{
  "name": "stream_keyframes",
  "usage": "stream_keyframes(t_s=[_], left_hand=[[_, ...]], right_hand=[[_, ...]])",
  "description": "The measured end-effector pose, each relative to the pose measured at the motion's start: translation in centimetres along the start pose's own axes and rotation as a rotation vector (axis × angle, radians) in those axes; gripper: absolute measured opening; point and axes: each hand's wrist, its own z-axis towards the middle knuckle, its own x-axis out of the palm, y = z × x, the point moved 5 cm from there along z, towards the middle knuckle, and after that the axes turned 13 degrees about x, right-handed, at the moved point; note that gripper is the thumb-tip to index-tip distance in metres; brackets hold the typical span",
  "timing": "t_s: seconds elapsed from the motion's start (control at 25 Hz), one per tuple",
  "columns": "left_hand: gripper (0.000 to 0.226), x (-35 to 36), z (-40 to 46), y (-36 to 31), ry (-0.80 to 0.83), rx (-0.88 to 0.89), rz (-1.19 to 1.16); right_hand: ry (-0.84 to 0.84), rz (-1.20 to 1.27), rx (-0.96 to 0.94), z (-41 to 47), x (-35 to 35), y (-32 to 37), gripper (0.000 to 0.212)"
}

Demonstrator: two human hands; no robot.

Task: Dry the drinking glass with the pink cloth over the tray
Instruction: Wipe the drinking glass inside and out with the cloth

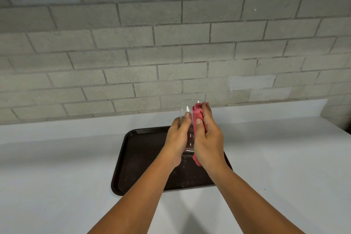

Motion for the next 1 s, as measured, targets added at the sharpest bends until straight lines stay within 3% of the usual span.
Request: stream_keyframes(t_s=[0.16, 0.4, 0.6, 0.68, 0.84, 1.0], left_hand=[[0.054, -0.4, 0.0, -0.2, -0.03, 0.0, -0.034], [0.057, -0.3, -1.4, 0.9, -0.03, -0.089, -0.087], [0.067, -0.9, 0.2, -0.1, -0.047, -0.024, -0.065], [0.077, -1.0, 0.2, 0.1, -0.049, -0.028, -0.08], [0.065, -0.6, -0.9, 0.4, -0.036, -0.082, -0.09], [0.06, -1.3, 0.1, -0.5, -0.051, -0.056, -0.08]], right_hand=[[0.045, -0.016, -0.082, -1.0, 0.4, 0.2, 0.047], [-0.007, 0.084, 0.114, 2.3, -1.4, -0.3, 0.04], [0.069, -0.027, -0.077, -2.1, 0.0, -0.2, 0.046], [0.081, 0.014, -0.025, -2.3, -0.4, -0.8, 0.045], [0.028, 0.098, 0.132, 1.5, -1.5, 0.3, 0.039], [0.104, -0.018, -0.063, -1.3, 0.0, 1.2, 0.046]])
